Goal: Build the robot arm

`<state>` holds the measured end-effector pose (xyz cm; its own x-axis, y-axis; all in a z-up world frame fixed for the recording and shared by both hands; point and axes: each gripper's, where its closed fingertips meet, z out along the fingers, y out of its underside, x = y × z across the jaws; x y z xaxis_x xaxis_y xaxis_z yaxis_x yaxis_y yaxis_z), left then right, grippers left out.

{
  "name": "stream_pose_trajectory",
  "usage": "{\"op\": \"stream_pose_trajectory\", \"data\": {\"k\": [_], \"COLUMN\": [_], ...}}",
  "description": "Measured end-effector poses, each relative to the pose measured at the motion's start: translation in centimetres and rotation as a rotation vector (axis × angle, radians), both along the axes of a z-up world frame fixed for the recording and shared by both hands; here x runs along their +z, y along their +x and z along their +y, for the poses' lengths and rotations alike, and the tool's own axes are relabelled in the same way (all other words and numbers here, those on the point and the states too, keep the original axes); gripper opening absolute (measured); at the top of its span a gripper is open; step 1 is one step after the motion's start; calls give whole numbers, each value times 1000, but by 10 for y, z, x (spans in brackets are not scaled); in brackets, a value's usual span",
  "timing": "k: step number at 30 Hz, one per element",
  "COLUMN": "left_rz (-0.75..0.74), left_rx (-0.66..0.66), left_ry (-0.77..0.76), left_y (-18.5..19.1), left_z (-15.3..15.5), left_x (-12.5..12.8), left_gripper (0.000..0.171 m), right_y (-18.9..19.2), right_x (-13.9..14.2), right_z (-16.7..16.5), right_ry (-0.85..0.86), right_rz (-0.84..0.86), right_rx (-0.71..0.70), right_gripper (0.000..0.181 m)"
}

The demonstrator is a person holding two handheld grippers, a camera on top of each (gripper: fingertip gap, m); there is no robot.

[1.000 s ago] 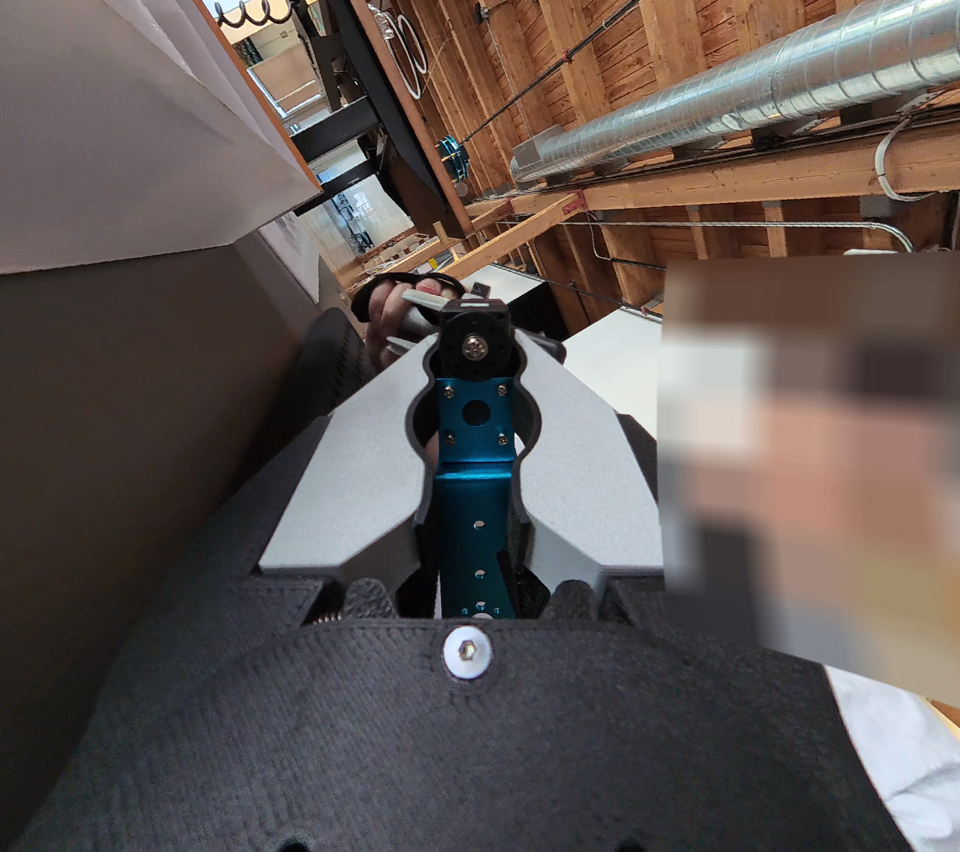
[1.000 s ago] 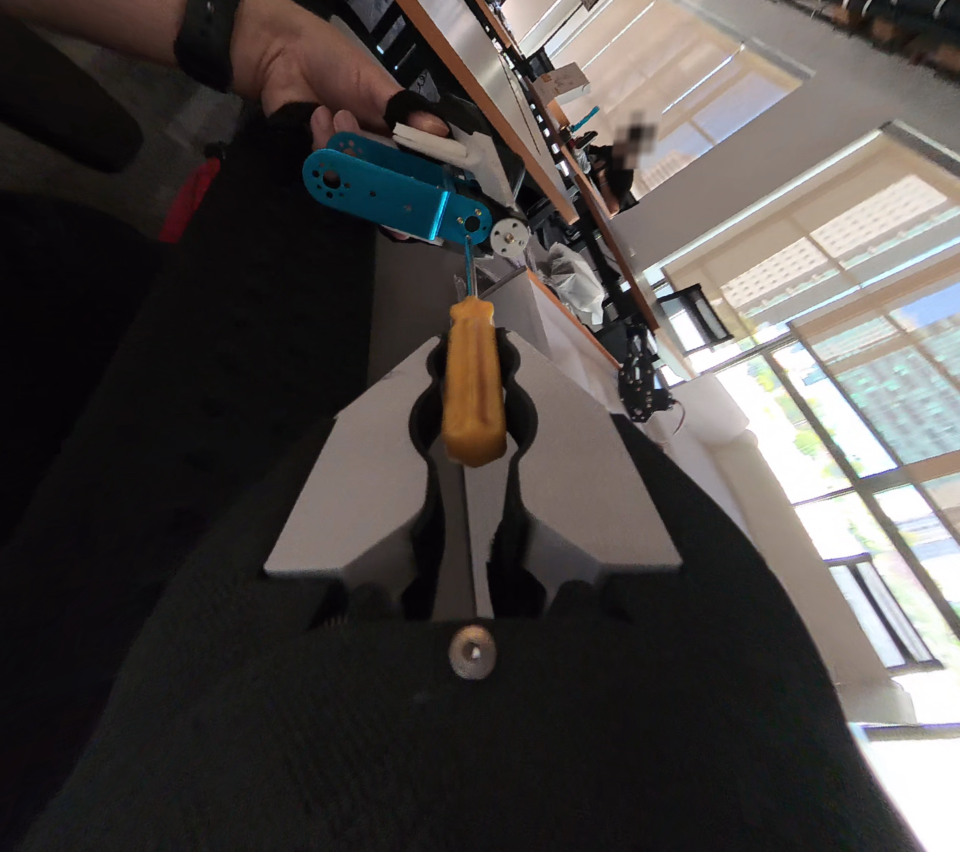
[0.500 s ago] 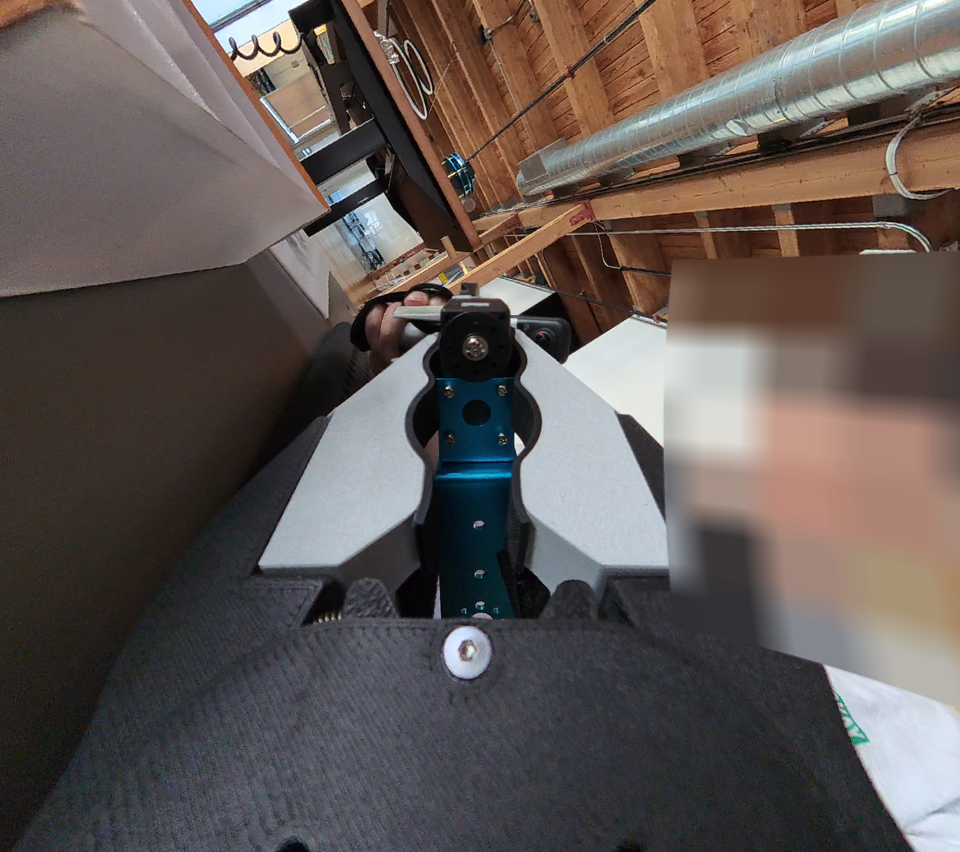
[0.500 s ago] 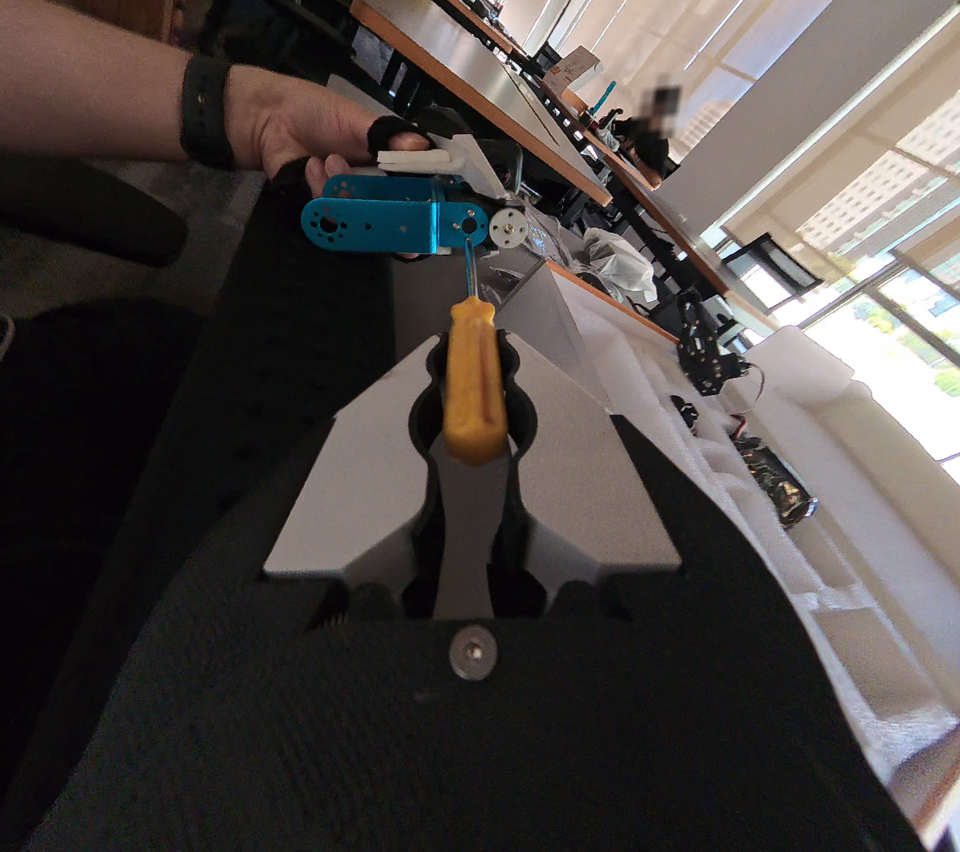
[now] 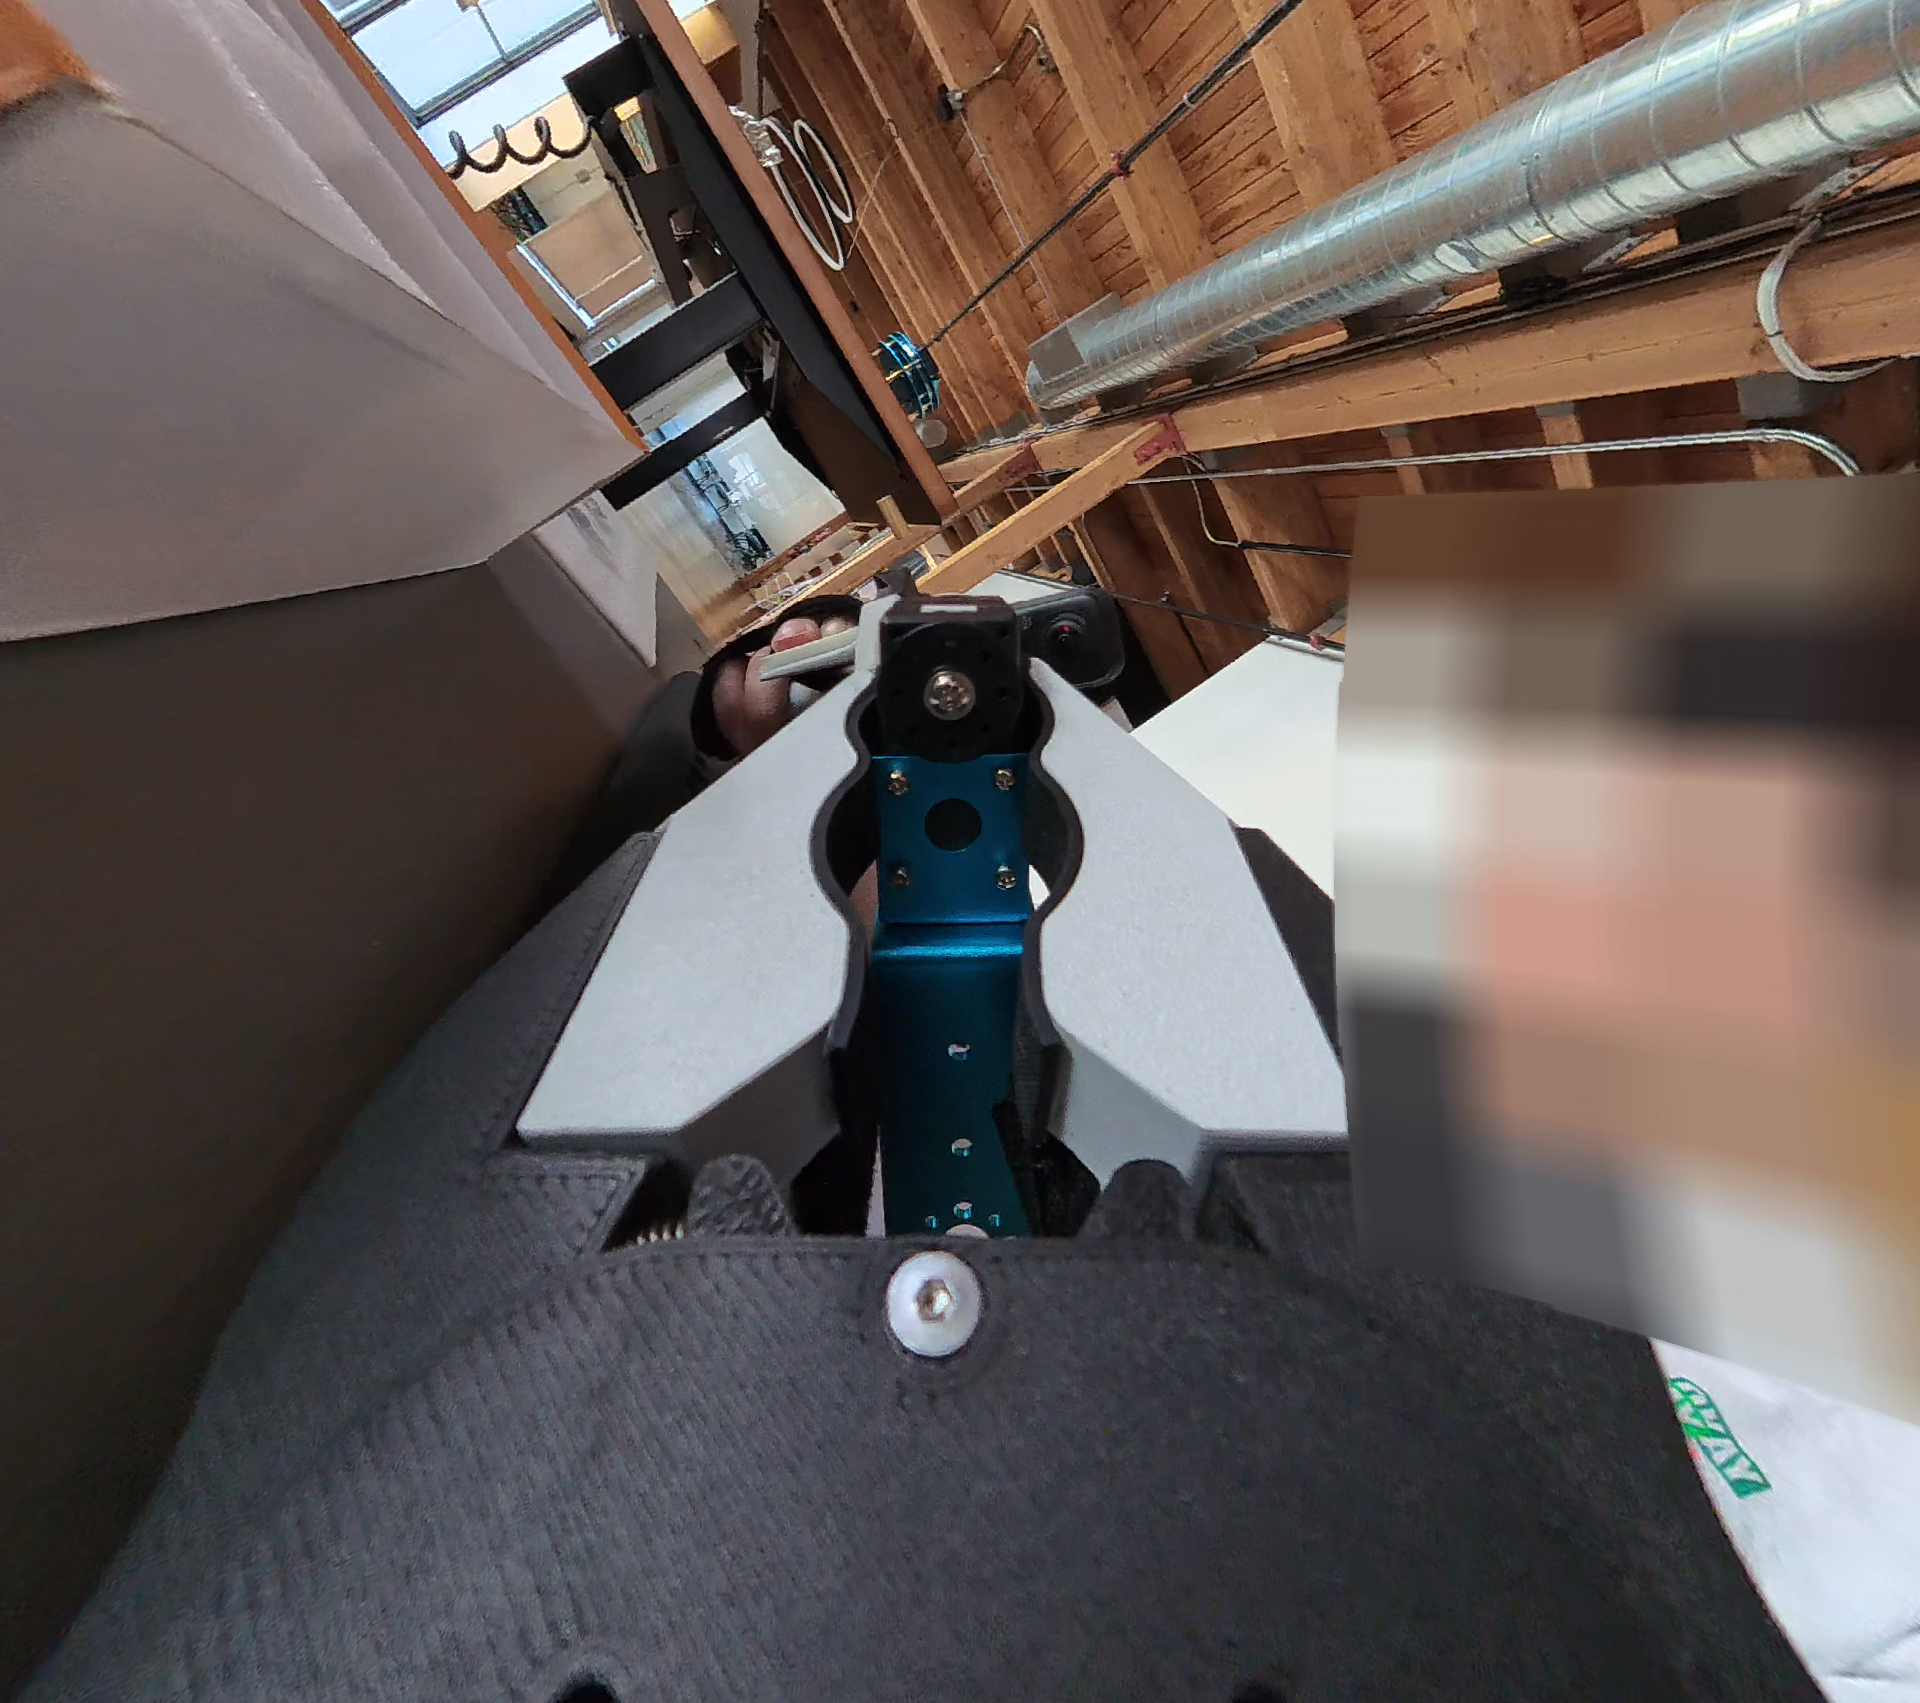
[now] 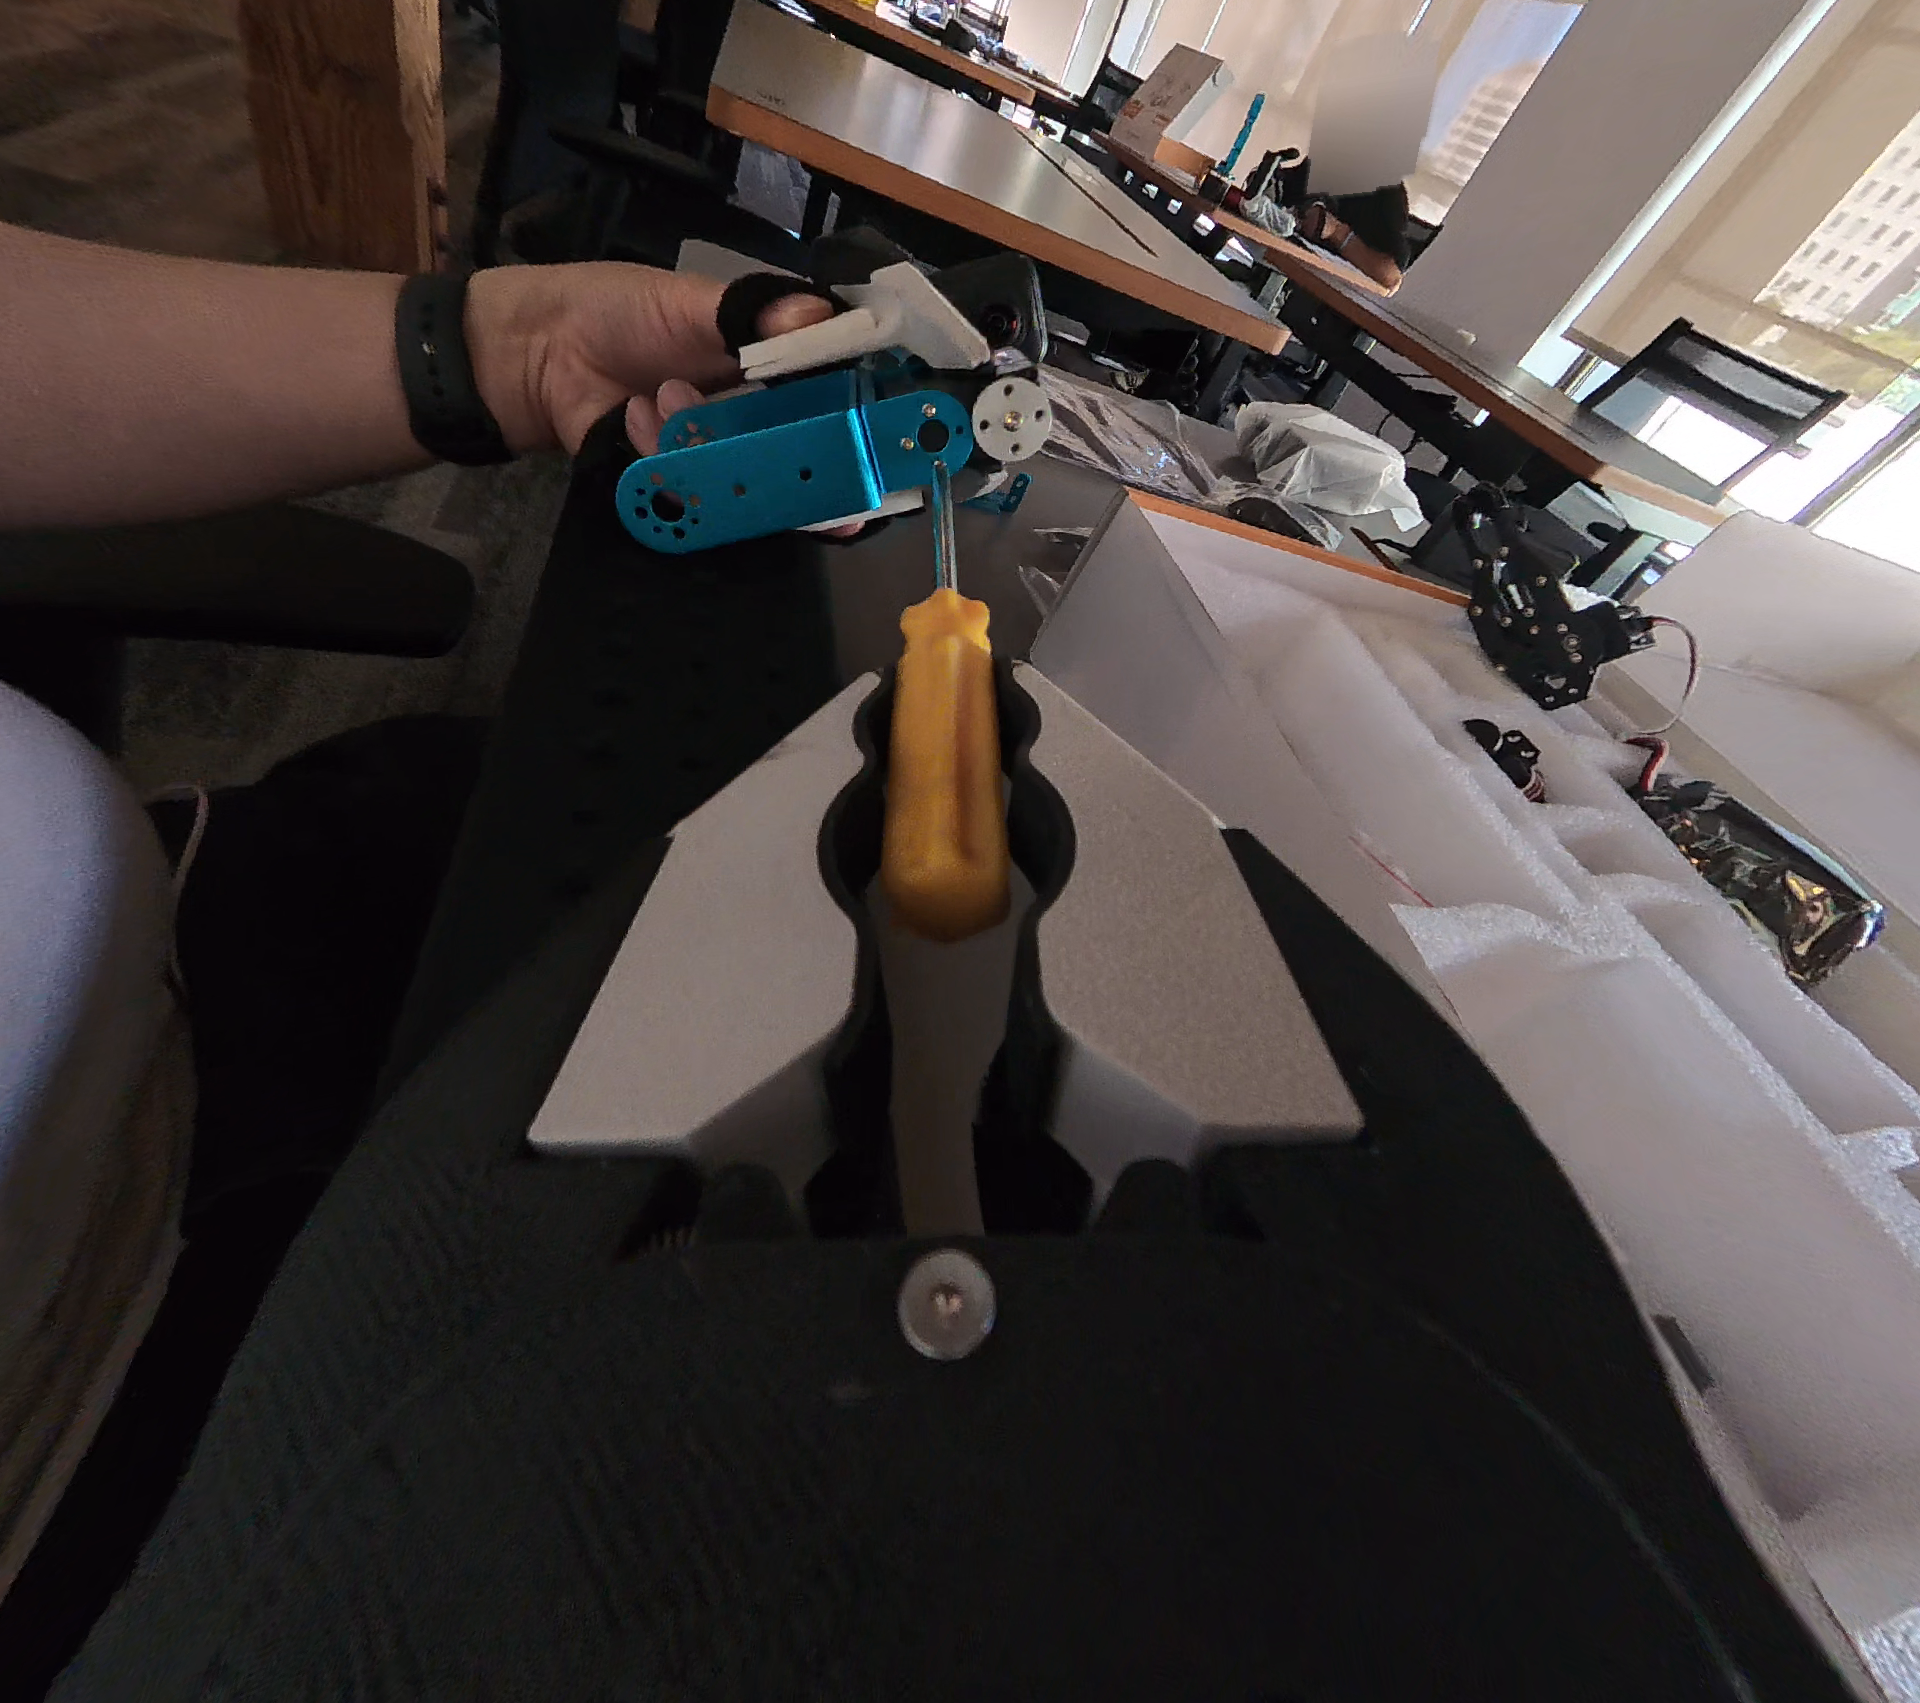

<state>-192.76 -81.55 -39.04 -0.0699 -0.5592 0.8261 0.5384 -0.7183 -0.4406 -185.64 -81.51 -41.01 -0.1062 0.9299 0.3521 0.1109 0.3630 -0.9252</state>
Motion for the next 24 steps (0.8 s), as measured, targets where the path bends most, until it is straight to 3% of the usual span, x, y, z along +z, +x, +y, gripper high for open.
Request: {"op": "stream_pose_trajectory", "data": {"k": [10,20,24], "left_rz": [39,114,79], "left_rx": [21,56,26], "left_ry": [5,46,35], "left_y": [1,5,5], "left_z": [1,0,-2], "left_x": [-3,-5,-3], "left_gripper": [21,21,21], "right_y": [0,1,1], "right_x": [-9,-12,-10], "right_z": [3,6,5], "right_ry": [-147,-477,-411], "right_rz": [-56,-135,-123], "right_rx": [20,112,113], "right_gripper": [17,17,17]}}
